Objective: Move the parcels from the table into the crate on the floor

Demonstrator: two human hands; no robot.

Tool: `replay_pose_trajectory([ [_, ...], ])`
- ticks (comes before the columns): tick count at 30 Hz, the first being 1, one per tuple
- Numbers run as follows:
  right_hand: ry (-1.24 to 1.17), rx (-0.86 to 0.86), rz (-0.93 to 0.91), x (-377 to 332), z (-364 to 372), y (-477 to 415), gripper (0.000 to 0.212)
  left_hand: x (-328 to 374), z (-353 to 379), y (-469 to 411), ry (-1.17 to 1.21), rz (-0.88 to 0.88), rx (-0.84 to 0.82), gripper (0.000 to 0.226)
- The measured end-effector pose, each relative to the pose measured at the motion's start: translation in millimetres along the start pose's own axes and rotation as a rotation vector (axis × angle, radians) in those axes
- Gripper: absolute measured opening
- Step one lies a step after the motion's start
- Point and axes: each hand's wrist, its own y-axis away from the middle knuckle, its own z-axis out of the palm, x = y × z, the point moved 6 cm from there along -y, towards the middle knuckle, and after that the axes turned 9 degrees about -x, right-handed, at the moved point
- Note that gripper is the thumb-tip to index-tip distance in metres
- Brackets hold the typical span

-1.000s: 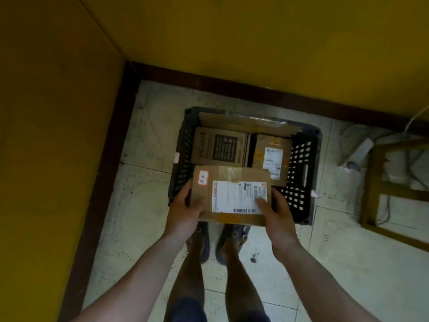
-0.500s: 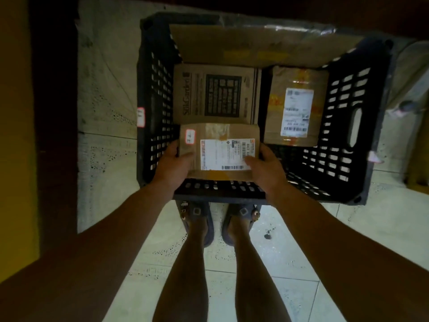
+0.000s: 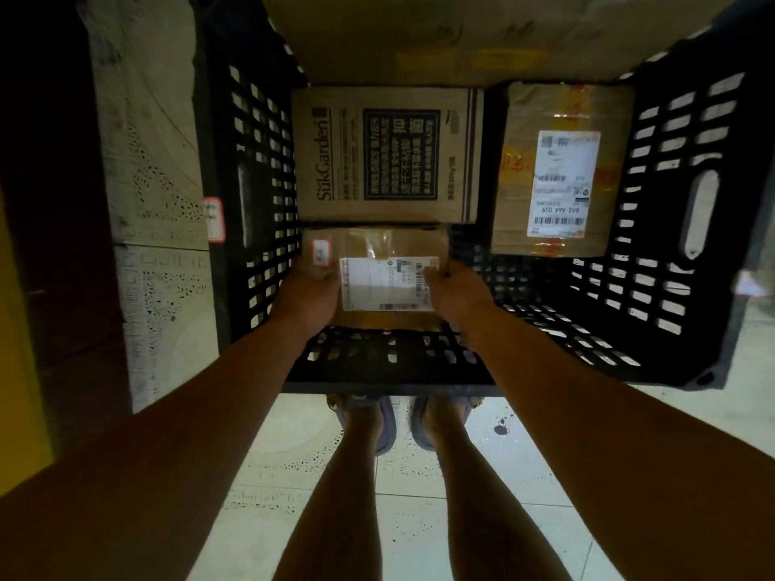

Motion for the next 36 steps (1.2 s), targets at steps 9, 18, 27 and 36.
replay_pose_trajectory([
  [9, 0.014, 0.057, 0.036, 6, 13, -40, 0.035, -6, 21, -5, -0.320, -0.013, 0.091, 0.077],
  [18, -0.086, -0.034, -0.017, -7, -16, 29, 0.015, 28, 16, 39, -0.238, 0.029, 0.003, 0.045],
  [27, -0.137, 0.023, -0.137, -68, -97, 222, 0.024, 138, 1, 207, 0.105, 0.138, -0.039, 0.032],
  [36, -0.393, 0.162, -0.299, -71, -128, 443, 0.012, 208, 8, 410, 0.227, 0.317, -0.190, 0.017],
])
